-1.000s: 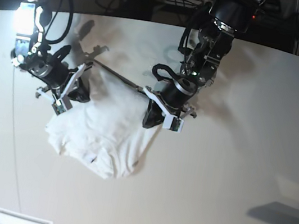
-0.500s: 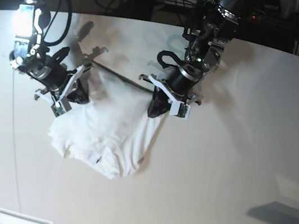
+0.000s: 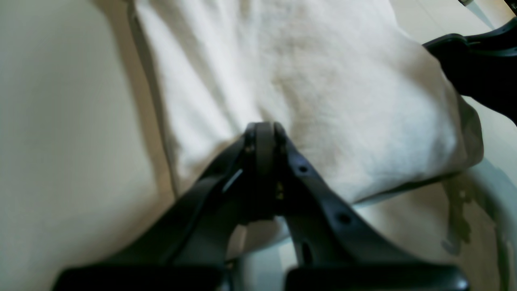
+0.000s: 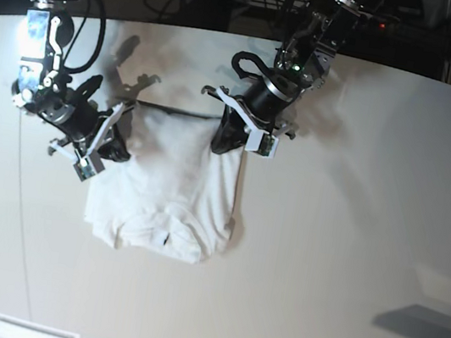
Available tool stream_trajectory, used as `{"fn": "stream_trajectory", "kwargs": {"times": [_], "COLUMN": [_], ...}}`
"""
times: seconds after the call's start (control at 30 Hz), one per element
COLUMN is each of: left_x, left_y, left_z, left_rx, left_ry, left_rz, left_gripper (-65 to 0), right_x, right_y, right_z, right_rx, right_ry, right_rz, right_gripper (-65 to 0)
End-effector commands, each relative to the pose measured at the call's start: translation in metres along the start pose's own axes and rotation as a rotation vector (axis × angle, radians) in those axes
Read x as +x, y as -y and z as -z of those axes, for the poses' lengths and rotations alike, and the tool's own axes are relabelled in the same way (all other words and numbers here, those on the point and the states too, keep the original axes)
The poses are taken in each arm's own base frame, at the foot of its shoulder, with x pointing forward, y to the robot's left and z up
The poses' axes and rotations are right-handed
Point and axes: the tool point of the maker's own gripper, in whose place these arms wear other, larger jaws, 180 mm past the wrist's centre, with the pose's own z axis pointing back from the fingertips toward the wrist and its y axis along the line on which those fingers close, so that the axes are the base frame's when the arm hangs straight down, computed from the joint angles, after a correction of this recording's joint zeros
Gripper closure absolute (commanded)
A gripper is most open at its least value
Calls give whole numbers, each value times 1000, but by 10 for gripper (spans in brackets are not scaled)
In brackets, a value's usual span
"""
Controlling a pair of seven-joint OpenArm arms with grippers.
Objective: Fold the T-shirt properly
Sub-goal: 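Lower the bundle edge flat with both grippers to square the fold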
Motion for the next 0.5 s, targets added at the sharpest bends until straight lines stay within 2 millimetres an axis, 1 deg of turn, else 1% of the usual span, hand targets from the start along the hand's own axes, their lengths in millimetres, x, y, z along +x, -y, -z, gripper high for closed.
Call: {"fn": "stream_trajectory", "kwargs": {"times": [0.0, 0.07, 0.1, 0.17, 0.23, 0.3, 0.37, 0.4, 0.47], "left_x": [12, 20, 23, 35, 49, 62, 73, 75, 78], "left_y": [3, 4, 4, -1, -5, -5, -9, -10, -9], "left_z": [2, 2, 1, 0, -3, -6, -9, -11, -14], "left_rx": [-13, -16, -18, -3, 7, 9, 17, 18, 28], "left_ry": [27, 45, 54, 82, 119, 153, 175, 175, 172], "left_rz": [10, 16, 17, 18, 21, 27, 58, 113, 233], "left_gripper": [0, 0, 0, 0, 0, 0, 0, 0, 0], "right_x": [18, 12, 14, 19, 26, 41, 51, 57, 64], "right_y": [2, 0, 0, 2, 10, 13, 6, 3, -6], "right_z": [-4, -4, -6, -10, -21, -31, -37, -42, -49], "right_rx": [3, 5, 3, -8, -46, -70, -67, -65, -54], "right_ry": [57, 49, 55, 70, 107, 173, 246, 288, 353], "right_rz": [-12, -6, -10, -17, -10, -20, -24, -30, -34], "right_gripper": [-1, -1, -1, -1, 0, 0, 0, 0, 0]}}
